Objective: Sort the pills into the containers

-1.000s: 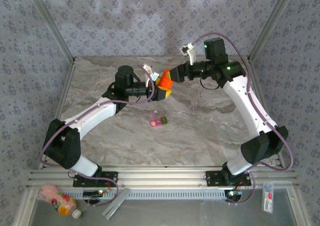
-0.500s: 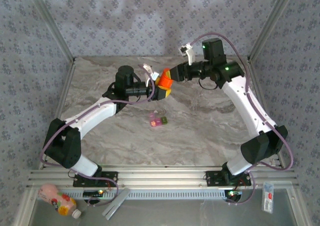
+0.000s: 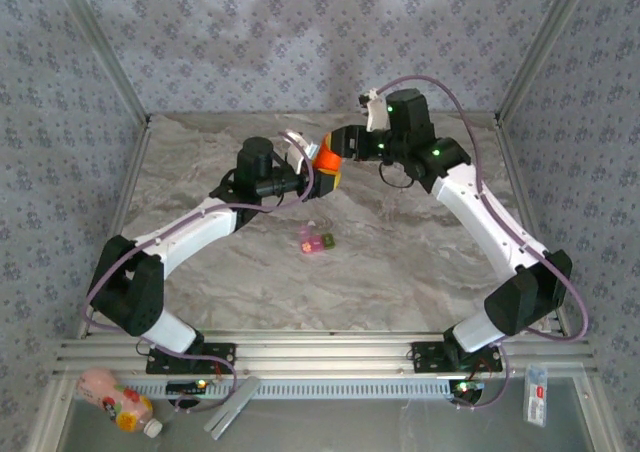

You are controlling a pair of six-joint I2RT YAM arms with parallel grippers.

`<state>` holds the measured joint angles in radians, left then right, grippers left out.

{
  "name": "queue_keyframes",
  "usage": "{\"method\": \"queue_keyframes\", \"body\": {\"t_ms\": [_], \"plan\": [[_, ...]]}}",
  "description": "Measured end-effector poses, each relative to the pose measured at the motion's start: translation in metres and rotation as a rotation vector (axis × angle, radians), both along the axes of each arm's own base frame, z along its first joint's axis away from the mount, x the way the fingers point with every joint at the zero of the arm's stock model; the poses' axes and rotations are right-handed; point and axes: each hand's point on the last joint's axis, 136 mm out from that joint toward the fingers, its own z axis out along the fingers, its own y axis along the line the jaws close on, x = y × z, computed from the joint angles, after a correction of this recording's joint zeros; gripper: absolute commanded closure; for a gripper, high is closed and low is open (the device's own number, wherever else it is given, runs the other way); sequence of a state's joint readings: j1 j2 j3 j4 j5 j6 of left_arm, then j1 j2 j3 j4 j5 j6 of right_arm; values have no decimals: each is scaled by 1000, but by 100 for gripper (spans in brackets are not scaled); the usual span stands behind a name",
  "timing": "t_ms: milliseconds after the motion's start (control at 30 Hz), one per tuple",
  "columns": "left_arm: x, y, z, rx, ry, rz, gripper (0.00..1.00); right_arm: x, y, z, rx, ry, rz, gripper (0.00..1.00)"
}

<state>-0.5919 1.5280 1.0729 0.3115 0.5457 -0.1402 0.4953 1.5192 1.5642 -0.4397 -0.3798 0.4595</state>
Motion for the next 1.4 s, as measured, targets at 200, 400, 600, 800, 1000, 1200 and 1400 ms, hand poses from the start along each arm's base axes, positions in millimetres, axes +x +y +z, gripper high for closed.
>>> {"method": "queue_keyframes", "body": {"t_ms": [200,400,600,800,1000,1200,1400], "plan": [[7,2,-4,18,-6,61,100,6,2,-3,10,17,-79,55],[8,2,-5,21,-13,82,100,7,3,-5,13,28,-96,33],[6,-4,9,-11,-76,64,100,-5,-7,-18,34,74,-53,19],[3,1,12,-42,-86,1,100,-15,-51,35,110,-66,-26,19],[-14,0,19,-65,-72,-124,100,-21,-61,70,112,-184,69,19],[-32,-7,34,-87,-66,-241,100,-23,-41,66,59,-190,205,19],[-40,-9,38,-94,-57,-292,100,-31,-27,50,-6,-157,279,20]]}}
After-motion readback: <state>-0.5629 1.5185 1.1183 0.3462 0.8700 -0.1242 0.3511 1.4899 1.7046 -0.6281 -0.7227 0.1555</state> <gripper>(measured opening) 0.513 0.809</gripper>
